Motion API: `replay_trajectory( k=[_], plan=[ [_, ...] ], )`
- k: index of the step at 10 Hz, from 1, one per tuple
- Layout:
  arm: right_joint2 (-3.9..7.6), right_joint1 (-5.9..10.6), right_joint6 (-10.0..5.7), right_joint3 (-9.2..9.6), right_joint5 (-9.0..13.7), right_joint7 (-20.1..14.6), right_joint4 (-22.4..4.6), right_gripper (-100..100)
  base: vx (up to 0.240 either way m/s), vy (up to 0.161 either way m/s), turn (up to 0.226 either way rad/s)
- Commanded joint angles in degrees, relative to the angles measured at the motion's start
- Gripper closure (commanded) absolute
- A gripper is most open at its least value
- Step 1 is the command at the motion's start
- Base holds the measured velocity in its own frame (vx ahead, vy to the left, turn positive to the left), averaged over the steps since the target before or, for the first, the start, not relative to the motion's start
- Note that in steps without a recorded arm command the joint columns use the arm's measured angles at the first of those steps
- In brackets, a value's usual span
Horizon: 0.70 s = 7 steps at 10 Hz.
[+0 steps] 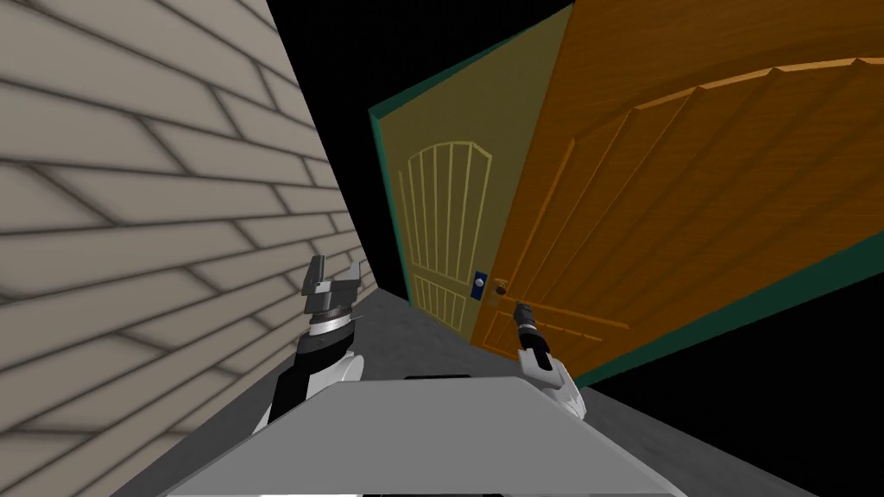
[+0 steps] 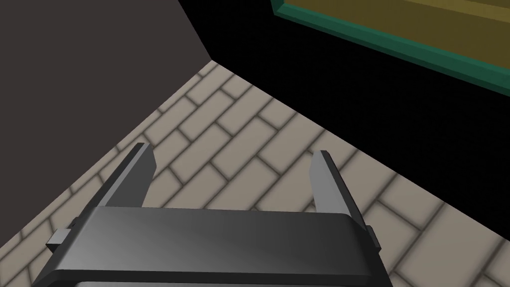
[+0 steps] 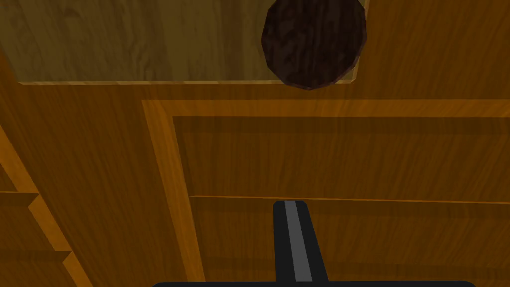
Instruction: Pull the door open
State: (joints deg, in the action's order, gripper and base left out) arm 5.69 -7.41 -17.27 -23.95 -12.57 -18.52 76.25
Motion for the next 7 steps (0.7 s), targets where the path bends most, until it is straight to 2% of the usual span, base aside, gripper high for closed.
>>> replay_trajectory(
  k=[1,4,5,6,7],
  plan=[
    [-0.14,0.03,-0.01,0.74,-0.1,-0.4,0.5,-100,-0.161,0.102,0.054],
    [-0.57,0.04,0.04,2.25,-0.4,-1.0,1.7,-100,-0.181,0.139,0.053],
    [-0.49,-0.22,0.18,2.02,-0.4,-1.0,1.8,-100,-0.076,0.051,0.005],
    [0.27,-1.15,0.31,0.39,-0.1,-0.8,1.2,-100,-0.025,-0.029,-0.176],
    [0.6,-1.53,0.36,-0.44,0.0,-0.7,0.9,-100,-0.005,-0.086,-0.163]
  ],
)
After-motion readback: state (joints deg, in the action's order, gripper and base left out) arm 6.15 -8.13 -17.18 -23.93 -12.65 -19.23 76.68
